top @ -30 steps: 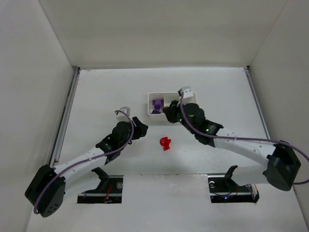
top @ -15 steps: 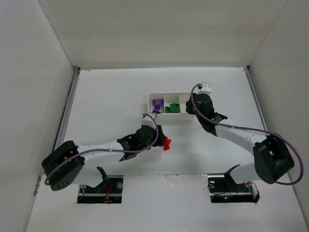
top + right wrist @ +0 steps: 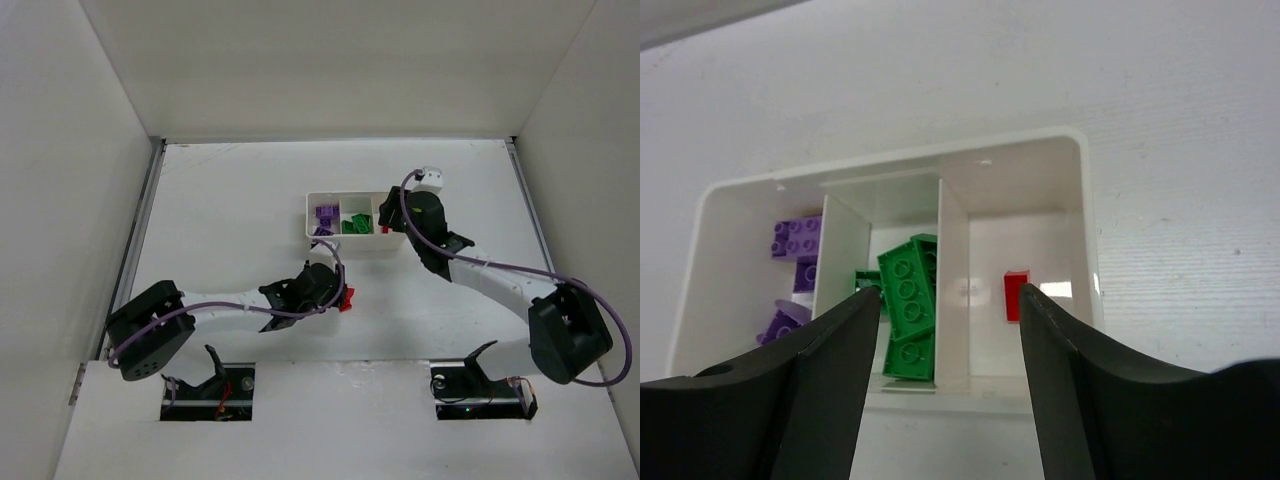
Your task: Sort the legos into containers by color
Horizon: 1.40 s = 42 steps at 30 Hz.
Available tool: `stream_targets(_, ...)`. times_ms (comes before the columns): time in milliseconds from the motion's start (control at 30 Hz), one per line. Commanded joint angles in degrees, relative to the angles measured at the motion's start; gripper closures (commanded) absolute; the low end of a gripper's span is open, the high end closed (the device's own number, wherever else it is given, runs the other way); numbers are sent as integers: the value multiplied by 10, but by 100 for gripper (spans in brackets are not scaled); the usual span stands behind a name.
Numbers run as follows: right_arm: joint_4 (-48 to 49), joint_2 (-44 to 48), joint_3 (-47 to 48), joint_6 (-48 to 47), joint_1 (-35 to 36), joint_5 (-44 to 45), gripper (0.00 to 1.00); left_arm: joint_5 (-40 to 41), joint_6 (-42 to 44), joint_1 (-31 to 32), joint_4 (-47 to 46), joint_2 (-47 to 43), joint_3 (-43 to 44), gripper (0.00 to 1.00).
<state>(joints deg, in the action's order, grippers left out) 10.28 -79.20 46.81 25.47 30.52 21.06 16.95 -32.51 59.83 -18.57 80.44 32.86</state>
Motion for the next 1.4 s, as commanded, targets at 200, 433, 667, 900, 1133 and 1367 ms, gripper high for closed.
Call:
stream_targets(200, 45, 90, -59, 27, 41, 4, 37, 53, 45, 27, 9, 53, 61, 64)
stream_targets(433, 46, 130, -97, 34, 44, 0, 37, 76, 61, 34, 14, 102, 91, 70)
stream_targets(667, 62, 136, -121, 43, 42, -11, 37, 99, 64, 35, 38, 131, 113, 83)
stream_targets(900, 64, 138, -124, 43, 42, -11, 37, 102, 64, 31, 52, 121, 106, 89)
stream_targets(1133, 64, 156, -131, 48, 42, -11, 37, 135, 70, 27, 56, 65, 96, 92)
stream_targets(1367, 59, 201, -160, 74, 37, 13, 37, 134, 80, 24, 57, -19, 120, 92)
